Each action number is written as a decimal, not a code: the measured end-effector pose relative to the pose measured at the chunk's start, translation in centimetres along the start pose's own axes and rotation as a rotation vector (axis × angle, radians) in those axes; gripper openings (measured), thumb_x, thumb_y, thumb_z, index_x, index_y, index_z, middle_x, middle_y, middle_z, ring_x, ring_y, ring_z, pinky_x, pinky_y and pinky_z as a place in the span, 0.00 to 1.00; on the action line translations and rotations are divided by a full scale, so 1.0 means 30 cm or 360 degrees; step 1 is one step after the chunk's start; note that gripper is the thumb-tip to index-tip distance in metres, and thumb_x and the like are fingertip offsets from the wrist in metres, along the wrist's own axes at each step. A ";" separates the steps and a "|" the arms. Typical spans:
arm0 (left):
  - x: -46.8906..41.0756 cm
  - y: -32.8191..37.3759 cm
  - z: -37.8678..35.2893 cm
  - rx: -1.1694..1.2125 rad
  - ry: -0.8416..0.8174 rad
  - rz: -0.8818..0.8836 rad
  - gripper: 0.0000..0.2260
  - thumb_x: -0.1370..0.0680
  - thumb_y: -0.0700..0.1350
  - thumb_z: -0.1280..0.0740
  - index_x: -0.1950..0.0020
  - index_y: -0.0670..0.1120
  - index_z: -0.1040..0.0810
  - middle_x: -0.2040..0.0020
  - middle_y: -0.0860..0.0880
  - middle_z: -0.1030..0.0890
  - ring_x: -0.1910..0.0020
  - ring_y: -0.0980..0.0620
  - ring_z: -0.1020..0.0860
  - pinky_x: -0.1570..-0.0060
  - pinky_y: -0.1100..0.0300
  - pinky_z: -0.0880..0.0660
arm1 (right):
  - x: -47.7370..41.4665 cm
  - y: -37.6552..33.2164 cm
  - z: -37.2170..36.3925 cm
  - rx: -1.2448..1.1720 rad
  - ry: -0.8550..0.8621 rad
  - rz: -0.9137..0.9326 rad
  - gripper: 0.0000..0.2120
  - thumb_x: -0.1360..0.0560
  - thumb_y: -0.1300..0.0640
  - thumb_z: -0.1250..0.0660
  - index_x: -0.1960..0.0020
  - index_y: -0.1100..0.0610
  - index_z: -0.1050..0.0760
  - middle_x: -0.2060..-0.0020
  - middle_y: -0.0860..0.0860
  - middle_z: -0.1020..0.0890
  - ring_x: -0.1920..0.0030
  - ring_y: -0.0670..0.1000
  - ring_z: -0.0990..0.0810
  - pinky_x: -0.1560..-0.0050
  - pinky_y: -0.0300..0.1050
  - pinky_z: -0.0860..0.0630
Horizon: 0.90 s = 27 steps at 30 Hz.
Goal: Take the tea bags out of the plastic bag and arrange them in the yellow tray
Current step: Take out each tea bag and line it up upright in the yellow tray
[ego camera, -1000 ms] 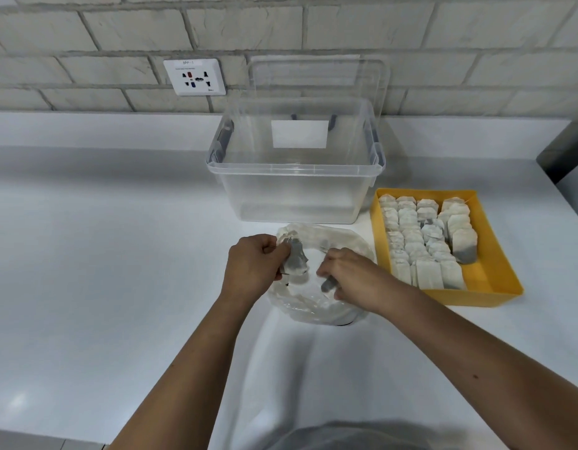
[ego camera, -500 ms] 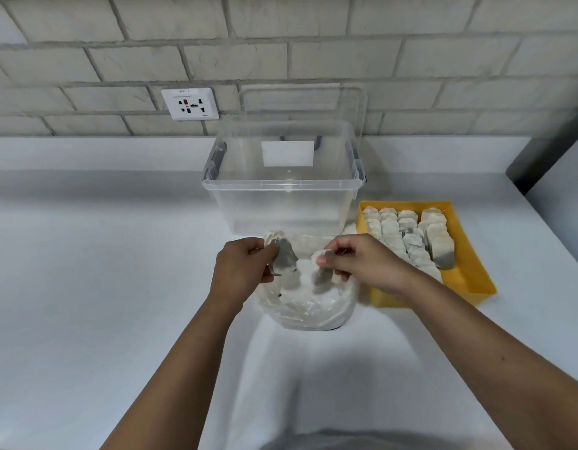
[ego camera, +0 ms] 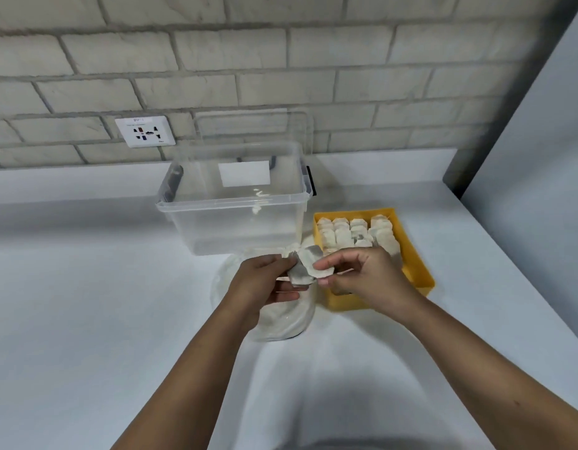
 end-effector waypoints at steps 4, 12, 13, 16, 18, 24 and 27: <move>-0.016 0.001 -0.063 -0.0045 -0.0016 -0.0014 0.10 0.21 0.46 0.31 0.46 0.41 0.17 0.52 0.43 0.13 0.53 0.41 0.14 0.53 0.54 0.18 | 0.025 0.026 0.057 0.0004 0.0064 0.0011 0.09 0.30 0.62 0.25 0.51 0.53 0.15 0.57 0.45 0.14 0.52 0.47 0.16 0.44 0.49 0.20; -0.068 0.010 -0.150 -0.0206 0.0040 -0.0123 0.09 0.21 0.44 0.31 0.50 0.38 0.17 0.58 0.45 0.14 0.67 0.52 0.18 0.56 0.53 0.18 | -0.003 0.027 0.377 0.0864 0.0471 0.0189 0.04 0.27 0.51 0.28 0.55 0.50 0.16 0.60 0.43 0.17 0.58 0.42 0.21 0.51 0.36 0.27; -0.074 0.009 -0.160 -0.0213 0.0030 -0.0130 0.09 0.21 0.44 0.31 0.50 0.37 0.18 0.57 0.44 0.14 0.67 0.52 0.18 0.57 0.54 0.18 | -0.008 0.050 0.412 0.1024 0.0468 0.0155 0.05 0.27 0.48 0.28 0.56 0.49 0.16 0.61 0.42 0.16 0.59 0.42 0.21 0.49 0.40 0.28; -0.095 0.003 -0.180 -0.0203 -0.0001 -0.0131 0.10 0.21 0.43 0.32 0.49 0.36 0.18 0.55 0.41 0.14 0.66 0.51 0.17 0.62 0.58 0.17 | -0.019 0.124 0.456 0.1476 0.0371 0.0033 0.11 0.28 0.40 0.31 0.57 0.45 0.17 0.59 0.42 0.17 0.54 0.44 0.23 0.41 0.50 0.35; -0.109 -0.001 -0.188 -0.0192 -0.0009 -0.0124 0.10 0.21 0.43 0.32 0.50 0.36 0.18 0.56 0.41 0.14 0.66 0.50 0.17 0.62 0.59 0.17 | -0.025 0.160 0.461 0.1624 0.0287 -0.0094 0.11 0.27 0.39 0.33 0.55 0.44 0.17 0.51 0.42 0.19 0.45 0.46 0.28 0.39 0.50 0.41; -0.153 -0.019 -0.195 -0.0211 -0.0009 -0.0108 0.09 0.21 0.43 0.31 0.52 0.38 0.17 0.56 0.40 0.14 0.65 0.49 0.17 0.60 0.57 0.17 | -0.111 0.240 0.438 0.1805 0.0064 -0.0352 0.11 0.25 0.40 0.34 0.52 0.43 0.17 0.26 0.45 0.35 0.24 0.51 0.47 0.26 0.61 0.60; -0.168 -0.033 -0.188 -0.0232 0.0000 -0.0092 0.09 0.21 0.44 0.31 0.51 0.38 0.17 0.55 0.39 0.15 0.64 0.50 0.17 0.61 0.58 0.17 | -0.152 0.257 0.431 0.1838 0.0122 -0.0327 0.10 0.25 0.41 0.33 0.50 0.43 0.17 0.25 0.46 0.38 0.22 0.53 0.51 0.27 0.62 0.63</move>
Point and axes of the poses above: each hand's wrist, its own x-axis away from the middle knuckle, its own z-axis out of the back of the hand, y = z × x, the point moved 4 cm from there along -x, towards the middle knuckle
